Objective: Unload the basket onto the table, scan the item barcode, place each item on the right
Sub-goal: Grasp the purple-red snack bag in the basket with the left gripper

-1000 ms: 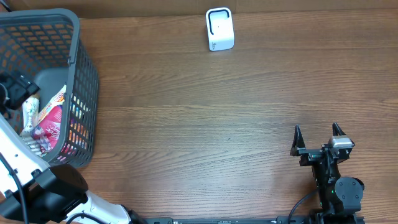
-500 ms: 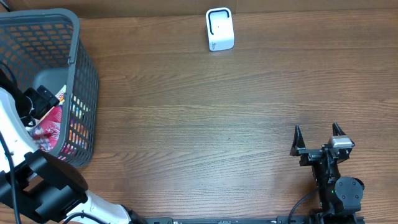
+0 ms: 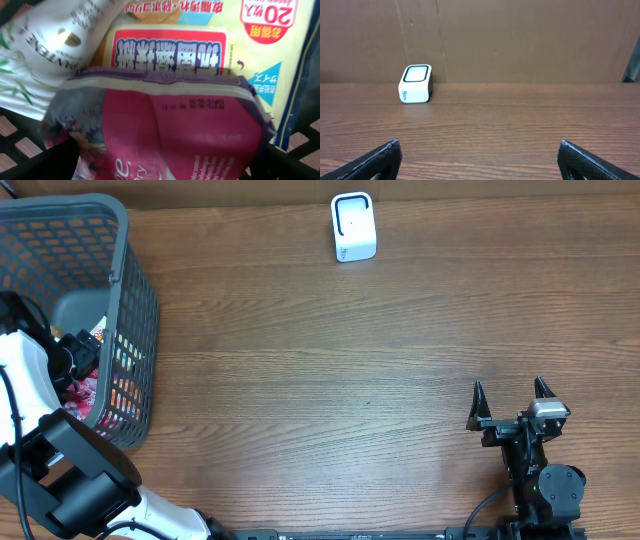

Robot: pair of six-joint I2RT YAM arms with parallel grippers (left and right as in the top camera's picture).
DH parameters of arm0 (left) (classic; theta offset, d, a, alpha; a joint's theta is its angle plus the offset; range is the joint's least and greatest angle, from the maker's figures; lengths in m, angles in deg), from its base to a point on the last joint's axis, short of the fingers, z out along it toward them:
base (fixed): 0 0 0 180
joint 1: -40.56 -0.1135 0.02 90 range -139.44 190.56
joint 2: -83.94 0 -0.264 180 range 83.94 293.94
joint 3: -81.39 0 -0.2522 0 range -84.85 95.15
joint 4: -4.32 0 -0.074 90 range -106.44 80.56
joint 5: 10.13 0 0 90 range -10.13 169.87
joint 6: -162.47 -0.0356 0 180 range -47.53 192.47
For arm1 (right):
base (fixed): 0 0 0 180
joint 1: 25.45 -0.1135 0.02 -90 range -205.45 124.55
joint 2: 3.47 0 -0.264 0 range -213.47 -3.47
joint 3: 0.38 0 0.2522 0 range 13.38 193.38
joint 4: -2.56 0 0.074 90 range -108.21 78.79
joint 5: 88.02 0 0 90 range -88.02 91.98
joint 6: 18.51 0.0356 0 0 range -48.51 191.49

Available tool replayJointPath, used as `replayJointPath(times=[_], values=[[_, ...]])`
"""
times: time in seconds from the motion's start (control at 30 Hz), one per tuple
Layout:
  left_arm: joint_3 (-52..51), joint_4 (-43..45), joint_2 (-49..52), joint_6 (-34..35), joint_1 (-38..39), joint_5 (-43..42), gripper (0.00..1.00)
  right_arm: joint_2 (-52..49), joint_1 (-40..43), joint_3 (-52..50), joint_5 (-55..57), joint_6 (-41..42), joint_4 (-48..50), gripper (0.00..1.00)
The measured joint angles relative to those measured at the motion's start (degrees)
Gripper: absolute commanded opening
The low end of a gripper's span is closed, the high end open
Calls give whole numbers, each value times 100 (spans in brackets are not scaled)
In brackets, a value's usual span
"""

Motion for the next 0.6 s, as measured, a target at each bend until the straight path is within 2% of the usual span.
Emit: replayJointPath(times=[0.07,0.13,0.2,0.3,0.43,0.47,0.5,0.53,0.6], values=[[-31,2,0,24,0,0,93,0,0,0,0,0,-2,100],[-33,0,0,31,0,0,77,0,0,0,0,2,-2,100],[-33,-22,0,46,0,-17,66,0,0,0,0,2,0,100],[-48,-70,0,57,7,-48,61,0,0,0,0,2,-2,100],[-179,-42,0,57,7,-44,65,0,0,0,0,-2,-2,100],[-232,-4,0,52,7,-44,74,0,0,0,2,4,0,100],[-297,39,0,31,7,-44,89,0,0,0,0,0,-2,100],[-374,74,0,26,7,-44,100,0,0,0,0,2,-4,100],[-516,153,0,61,9,-48,100,0,0,0,2,2,-2,100]])
